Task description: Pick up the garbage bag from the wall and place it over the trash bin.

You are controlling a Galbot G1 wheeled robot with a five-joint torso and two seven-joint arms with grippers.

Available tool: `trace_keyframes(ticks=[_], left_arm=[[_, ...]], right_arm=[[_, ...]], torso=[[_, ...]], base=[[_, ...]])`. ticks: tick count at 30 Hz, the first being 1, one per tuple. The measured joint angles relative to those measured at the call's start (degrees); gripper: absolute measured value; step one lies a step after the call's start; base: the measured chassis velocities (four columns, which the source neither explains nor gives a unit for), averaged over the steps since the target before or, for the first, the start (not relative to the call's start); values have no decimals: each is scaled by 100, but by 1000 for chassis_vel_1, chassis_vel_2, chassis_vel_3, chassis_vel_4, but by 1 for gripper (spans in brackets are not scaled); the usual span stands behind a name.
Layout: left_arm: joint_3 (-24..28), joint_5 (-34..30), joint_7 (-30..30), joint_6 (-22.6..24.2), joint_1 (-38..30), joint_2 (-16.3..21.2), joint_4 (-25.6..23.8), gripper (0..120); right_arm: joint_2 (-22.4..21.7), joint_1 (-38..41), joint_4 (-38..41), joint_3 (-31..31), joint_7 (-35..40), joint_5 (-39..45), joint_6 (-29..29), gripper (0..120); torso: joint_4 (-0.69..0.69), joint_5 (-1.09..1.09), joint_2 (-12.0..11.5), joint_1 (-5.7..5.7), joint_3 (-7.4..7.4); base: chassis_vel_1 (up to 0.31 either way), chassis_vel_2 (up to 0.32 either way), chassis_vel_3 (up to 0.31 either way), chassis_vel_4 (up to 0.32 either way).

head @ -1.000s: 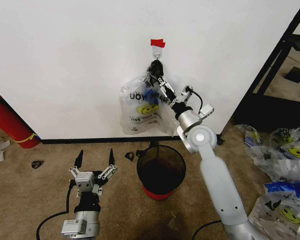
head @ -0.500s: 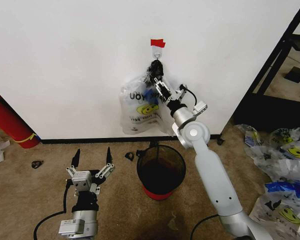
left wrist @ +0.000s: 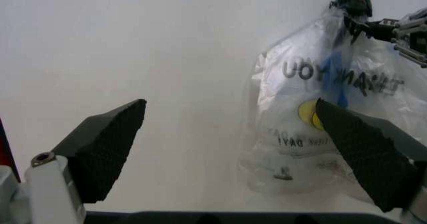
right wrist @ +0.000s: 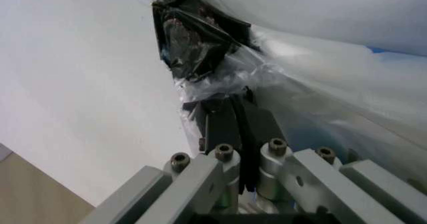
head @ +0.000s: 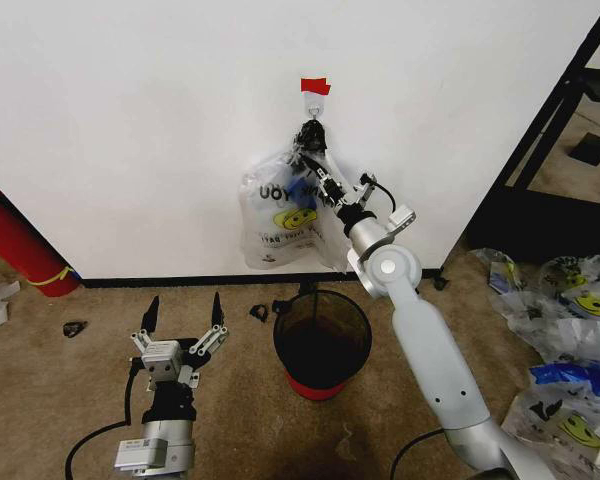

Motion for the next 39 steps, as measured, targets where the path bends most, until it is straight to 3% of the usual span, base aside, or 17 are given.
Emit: trace_keyframes(ticks=[9,25,39], left_arm=[[25,-30,-20,-1,2,-21,-19,100],[170,-11,-34,-28,-15,14,32,100],[243,-36,-35,-40,-43,84,58,100]], right_arm=[[-71,-237,286,31,31,-27,11,0],[-616,-2127,1857,119,-87,-453,-1,0],[-779,-3428,2604,285,-321,-1075,126,0]], torso=[[1,0,0,0,0],[1,0,0,0,-1],[0,1,1,0,-1]], base=[[0,0,0,0],[0,0,0,0],[0,0,0,0]])
